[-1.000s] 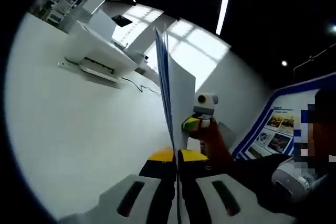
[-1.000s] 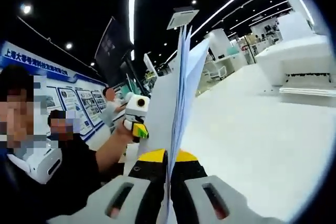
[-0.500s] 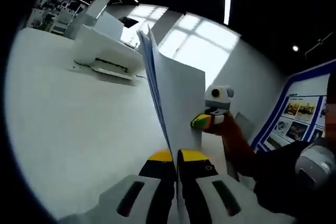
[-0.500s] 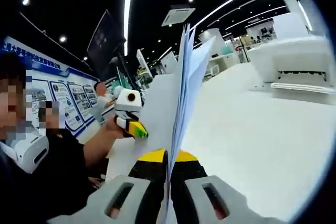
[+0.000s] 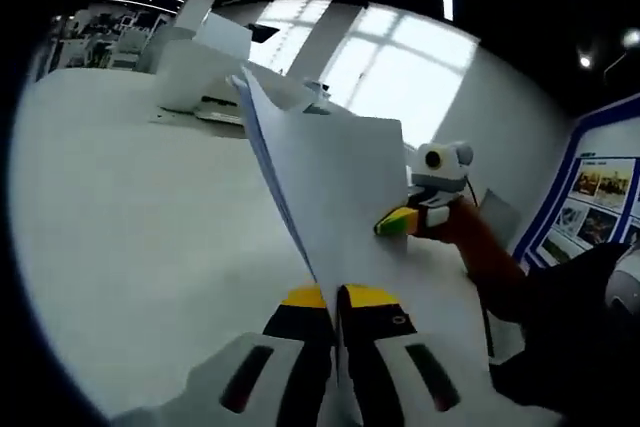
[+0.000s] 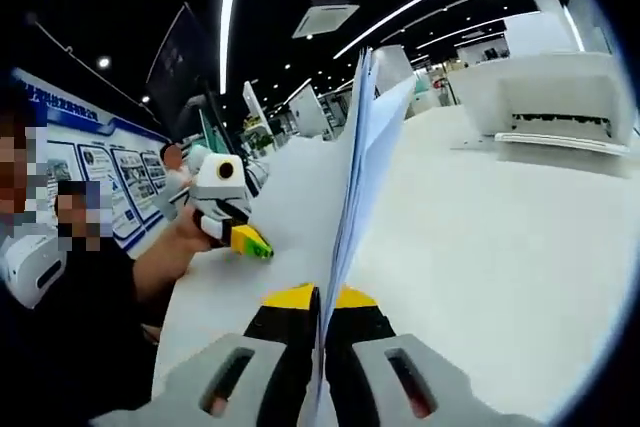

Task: Organize the stack of printing papers by aligning and flattening the scattered papers on the table

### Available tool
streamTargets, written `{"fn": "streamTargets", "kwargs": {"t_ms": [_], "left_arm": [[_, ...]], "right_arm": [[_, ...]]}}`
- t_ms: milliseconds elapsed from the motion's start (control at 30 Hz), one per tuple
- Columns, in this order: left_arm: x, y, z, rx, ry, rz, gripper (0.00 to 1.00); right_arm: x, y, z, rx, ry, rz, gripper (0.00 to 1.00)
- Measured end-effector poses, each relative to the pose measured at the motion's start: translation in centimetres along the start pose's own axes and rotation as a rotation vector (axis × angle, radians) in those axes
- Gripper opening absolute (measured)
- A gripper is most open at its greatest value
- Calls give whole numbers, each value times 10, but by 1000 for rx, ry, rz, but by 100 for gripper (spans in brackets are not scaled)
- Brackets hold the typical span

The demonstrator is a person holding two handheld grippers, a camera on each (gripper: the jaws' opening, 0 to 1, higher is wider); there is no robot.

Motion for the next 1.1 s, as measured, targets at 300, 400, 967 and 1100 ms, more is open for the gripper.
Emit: {"fn": "streamTargets", "kwargs": {"t_ms": [300,400,967,1100], "left_arm": [[4,-6,11,94,-32,-55,16],[5,-6,13,118,-41,-70,18],[-27,-29,-20,414,115,-261,37],[-17,-26,-11,493,38,-256,41]], "right_arm": [[5,5,17,-41,-68,41,0],[7,6,20,-54,-86,46,0],[8,11,22,-155,-124,19,0],[8,12,22,-157,-124,16,0]]}}
Point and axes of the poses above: the point that each gripper's makers call its tool centre point, and the gripper's own axes: x roughly forward along the fingers, y roughly to its right, z roughly out of its underside, the point moved 7 cm from there along -x, roughly backward along the fingers, and after that the axes turned 9 degrees about y, right-handed, at the moved point
